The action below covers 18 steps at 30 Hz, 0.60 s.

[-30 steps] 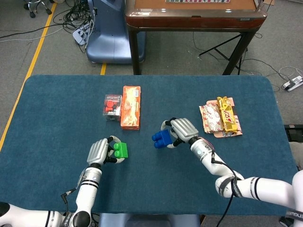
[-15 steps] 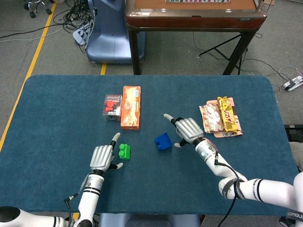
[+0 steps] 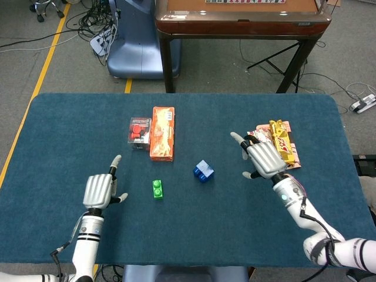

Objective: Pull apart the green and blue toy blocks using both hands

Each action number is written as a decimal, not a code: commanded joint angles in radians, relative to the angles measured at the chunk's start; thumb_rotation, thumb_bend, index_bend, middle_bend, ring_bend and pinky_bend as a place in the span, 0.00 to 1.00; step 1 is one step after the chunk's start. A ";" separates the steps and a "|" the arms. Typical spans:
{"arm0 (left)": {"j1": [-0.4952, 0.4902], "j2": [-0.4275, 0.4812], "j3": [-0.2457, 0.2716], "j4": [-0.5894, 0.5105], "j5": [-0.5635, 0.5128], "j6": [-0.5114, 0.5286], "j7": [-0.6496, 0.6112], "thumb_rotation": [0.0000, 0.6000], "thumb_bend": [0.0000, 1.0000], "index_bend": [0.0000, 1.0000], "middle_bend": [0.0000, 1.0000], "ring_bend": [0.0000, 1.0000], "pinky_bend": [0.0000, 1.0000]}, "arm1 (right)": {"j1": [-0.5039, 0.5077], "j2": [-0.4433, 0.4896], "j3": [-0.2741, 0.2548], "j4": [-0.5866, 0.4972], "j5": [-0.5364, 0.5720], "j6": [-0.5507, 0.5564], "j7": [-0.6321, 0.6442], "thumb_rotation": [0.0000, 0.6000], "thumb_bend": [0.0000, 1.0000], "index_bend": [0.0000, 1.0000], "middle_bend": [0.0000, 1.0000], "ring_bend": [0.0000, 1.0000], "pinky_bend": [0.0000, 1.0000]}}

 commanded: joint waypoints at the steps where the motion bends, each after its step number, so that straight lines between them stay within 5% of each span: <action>1: 0.050 0.098 0.027 -0.011 0.063 0.033 -0.025 1.00 0.04 0.10 0.50 0.52 0.77 | -0.096 0.082 -0.044 -0.027 -0.107 0.098 0.064 1.00 0.00 0.01 0.34 0.37 0.52; 7: 0.124 0.280 0.055 -0.034 0.103 0.020 -0.132 1.00 0.04 0.16 0.31 0.24 0.28 | -0.231 0.127 -0.087 0.022 -0.194 0.228 0.178 1.00 0.00 0.05 0.29 0.31 0.43; 18: 0.298 0.484 0.129 -0.007 0.191 0.091 -0.274 1.00 0.04 0.20 0.28 0.19 0.24 | -0.437 0.118 -0.147 0.113 -0.302 0.434 0.206 1.00 0.00 0.06 0.28 0.30 0.40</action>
